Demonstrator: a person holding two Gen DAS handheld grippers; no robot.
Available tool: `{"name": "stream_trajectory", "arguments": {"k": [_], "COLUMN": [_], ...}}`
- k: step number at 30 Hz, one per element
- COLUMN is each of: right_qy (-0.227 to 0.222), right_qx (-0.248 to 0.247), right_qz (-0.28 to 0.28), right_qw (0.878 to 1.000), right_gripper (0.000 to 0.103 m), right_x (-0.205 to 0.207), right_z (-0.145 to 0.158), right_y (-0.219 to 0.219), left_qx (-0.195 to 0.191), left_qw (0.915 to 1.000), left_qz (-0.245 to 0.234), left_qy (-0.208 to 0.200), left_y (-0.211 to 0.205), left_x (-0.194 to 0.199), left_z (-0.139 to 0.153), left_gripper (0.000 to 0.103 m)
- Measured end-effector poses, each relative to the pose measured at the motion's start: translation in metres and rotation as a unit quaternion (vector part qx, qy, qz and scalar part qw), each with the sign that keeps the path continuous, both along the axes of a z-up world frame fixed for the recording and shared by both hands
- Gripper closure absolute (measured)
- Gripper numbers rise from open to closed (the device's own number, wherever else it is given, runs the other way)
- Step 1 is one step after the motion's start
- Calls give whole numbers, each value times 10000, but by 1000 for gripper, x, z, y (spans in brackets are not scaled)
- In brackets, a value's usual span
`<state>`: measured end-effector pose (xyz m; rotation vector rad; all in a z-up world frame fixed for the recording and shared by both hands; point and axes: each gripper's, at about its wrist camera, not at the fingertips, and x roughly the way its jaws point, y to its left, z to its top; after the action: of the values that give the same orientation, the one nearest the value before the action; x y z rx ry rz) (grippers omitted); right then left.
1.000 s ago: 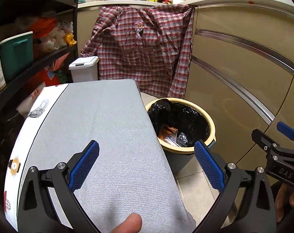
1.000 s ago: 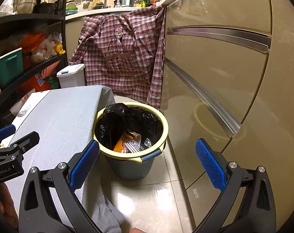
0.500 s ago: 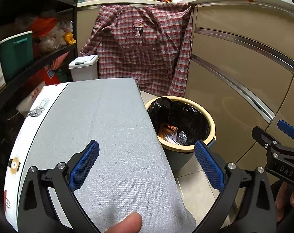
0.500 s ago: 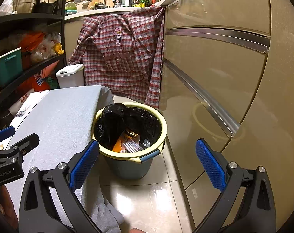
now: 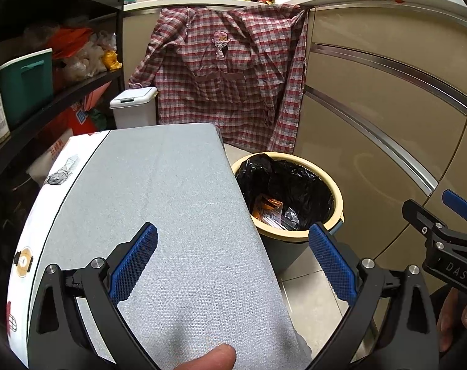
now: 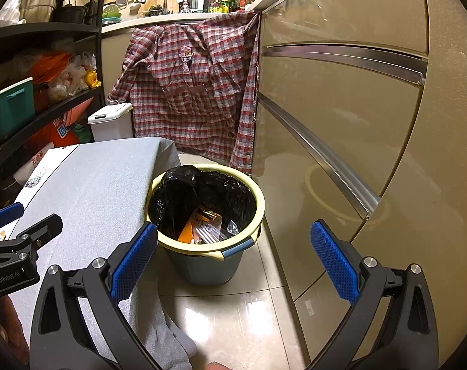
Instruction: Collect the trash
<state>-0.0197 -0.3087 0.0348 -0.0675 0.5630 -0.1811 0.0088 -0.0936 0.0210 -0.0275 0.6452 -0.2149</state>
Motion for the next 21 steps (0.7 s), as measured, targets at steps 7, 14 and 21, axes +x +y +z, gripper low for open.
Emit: {"name": "stream_trajectory", "arguments": {"k": [7,14,21], "right_qy": [-3,-5,-4], "right_qx": [-1,-9,4], "right_qz": [-8,2,3], "right_qw": [10000,10000,10000], "right_gripper": [5,5,5], "right_x": [0,0,1], "right_z": [0,0,1], "right_y": [0,0,-1], "left_qx": [-24,-50,-47], "left_qw": [10000,10000,10000], "left_qz": [2,-13,12], "left_qy": [24,-7,60], "left_y": [-3,-5,-7], "left_x": [-1,0,0], "left_z": [-1,-1,-2], "left_gripper": [8,8,8]}}
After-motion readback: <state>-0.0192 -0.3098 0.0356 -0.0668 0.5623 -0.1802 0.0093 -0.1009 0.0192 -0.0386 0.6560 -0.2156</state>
